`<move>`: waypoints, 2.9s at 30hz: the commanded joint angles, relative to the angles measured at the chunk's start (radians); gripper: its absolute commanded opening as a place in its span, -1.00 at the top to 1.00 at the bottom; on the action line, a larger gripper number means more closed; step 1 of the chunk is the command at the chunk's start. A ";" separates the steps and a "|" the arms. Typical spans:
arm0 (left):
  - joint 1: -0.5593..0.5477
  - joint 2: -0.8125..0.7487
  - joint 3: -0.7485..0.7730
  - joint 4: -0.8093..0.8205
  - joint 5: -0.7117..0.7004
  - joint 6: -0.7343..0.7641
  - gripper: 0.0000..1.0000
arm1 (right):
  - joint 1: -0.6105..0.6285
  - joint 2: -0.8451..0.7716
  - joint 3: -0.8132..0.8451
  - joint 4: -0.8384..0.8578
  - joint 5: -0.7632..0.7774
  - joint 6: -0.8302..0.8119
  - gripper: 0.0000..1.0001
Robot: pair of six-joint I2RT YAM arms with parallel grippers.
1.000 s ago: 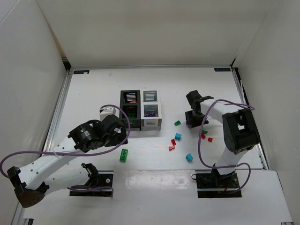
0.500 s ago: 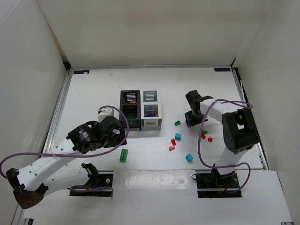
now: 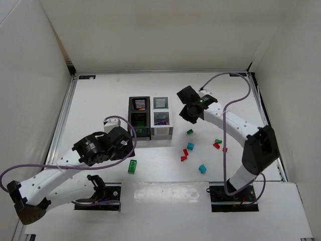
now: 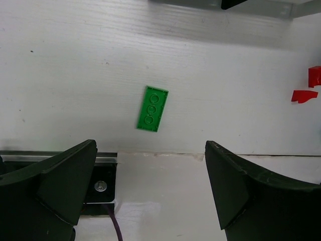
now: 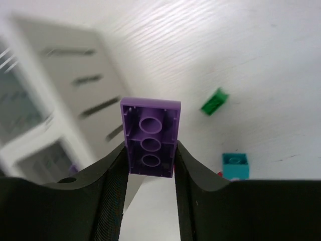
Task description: Sort the legos into containers by color
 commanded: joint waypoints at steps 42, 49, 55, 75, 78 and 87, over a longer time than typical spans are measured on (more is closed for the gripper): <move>0.008 -0.036 -0.316 0.245 0.200 -0.079 -1.00 | 0.280 -0.110 0.091 0.165 -0.034 -0.480 -0.47; -0.017 0.001 -0.479 0.447 0.188 -0.095 -0.89 | 0.246 -0.300 -0.092 0.145 -0.012 -0.459 -0.49; -0.021 0.118 -0.475 0.518 0.126 -0.043 -0.79 | 0.240 -0.357 -0.135 0.106 0.020 -0.448 -0.49; -0.093 0.397 -0.372 0.503 0.050 -0.052 0.29 | 0.195 -0.443 -0.213 0.076 0.037 -0.399 -0.49; -0.128 0.361 -0.295 0.414 0.004 -0.039 0.33 | 0.183 -0.463 -0.221 0.067 0.037 -0.399 -0.49; -0.141 0.136 0.022 0.200 -0.246 0.107 0.30 | 0.116 -0.561 -0.304 0.055 0.006 -0.390 -0.49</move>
